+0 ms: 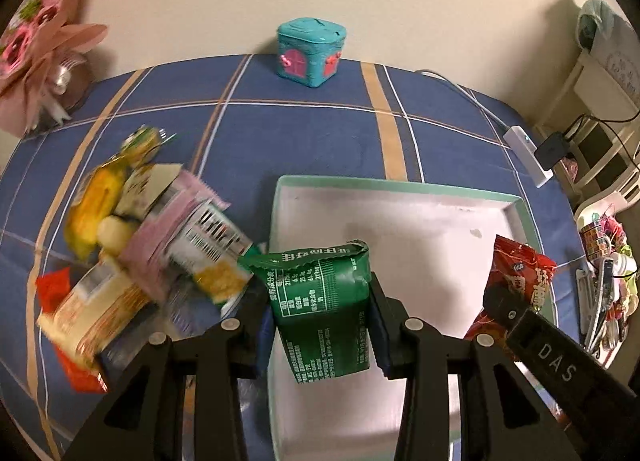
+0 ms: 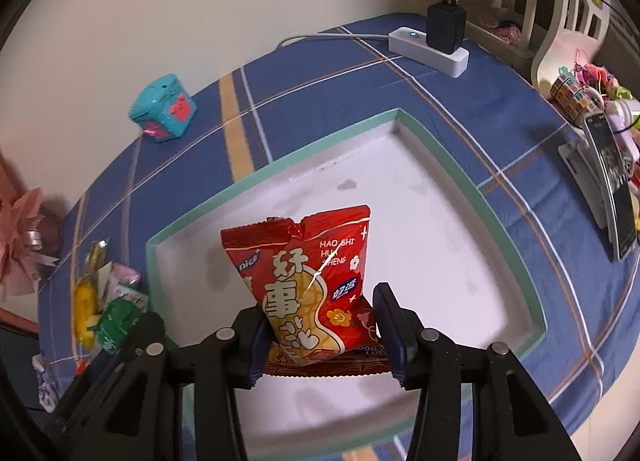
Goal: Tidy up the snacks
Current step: 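Carry both packs to the white tray and open both tools to release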
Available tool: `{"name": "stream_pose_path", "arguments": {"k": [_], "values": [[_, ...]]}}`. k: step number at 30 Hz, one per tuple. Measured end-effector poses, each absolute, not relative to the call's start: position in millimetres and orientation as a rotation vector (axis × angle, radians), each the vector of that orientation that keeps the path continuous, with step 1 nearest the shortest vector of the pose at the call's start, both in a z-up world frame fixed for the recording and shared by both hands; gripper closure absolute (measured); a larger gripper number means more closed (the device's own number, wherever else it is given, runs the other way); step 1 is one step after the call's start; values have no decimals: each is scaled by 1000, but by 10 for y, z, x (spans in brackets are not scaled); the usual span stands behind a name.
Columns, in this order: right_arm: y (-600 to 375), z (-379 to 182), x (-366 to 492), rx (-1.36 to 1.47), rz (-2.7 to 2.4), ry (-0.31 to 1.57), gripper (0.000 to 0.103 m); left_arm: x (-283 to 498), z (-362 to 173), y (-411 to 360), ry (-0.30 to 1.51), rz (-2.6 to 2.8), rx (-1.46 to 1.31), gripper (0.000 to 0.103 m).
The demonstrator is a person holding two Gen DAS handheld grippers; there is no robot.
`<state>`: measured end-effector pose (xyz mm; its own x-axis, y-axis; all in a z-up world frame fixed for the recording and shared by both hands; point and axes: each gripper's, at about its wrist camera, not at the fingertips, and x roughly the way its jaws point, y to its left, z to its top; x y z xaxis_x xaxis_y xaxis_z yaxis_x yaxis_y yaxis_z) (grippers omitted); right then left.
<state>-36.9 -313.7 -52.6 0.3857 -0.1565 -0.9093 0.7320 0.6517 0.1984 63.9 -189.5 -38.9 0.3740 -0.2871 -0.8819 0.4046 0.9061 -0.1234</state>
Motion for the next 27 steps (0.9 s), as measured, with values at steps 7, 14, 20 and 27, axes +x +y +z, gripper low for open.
{"name": "stream_pose_path", "arguments": {"k": [7,14,20,27], "values": [[-3362,-666,-224,646,-645,1041,52,797,-488,-2093,1107,-462,125,61],[-3403,-601,-233,645,-648,1028,27,769,-342,-2092,1086,-444,148,41],[-3347,-436,-321,634,-647,1022,16,710,-135,-1905,1073,-399,145,23],[-3235,-269,-483,616,-640,996,0,607,24,-1507,1035,-333,96,7]]}}
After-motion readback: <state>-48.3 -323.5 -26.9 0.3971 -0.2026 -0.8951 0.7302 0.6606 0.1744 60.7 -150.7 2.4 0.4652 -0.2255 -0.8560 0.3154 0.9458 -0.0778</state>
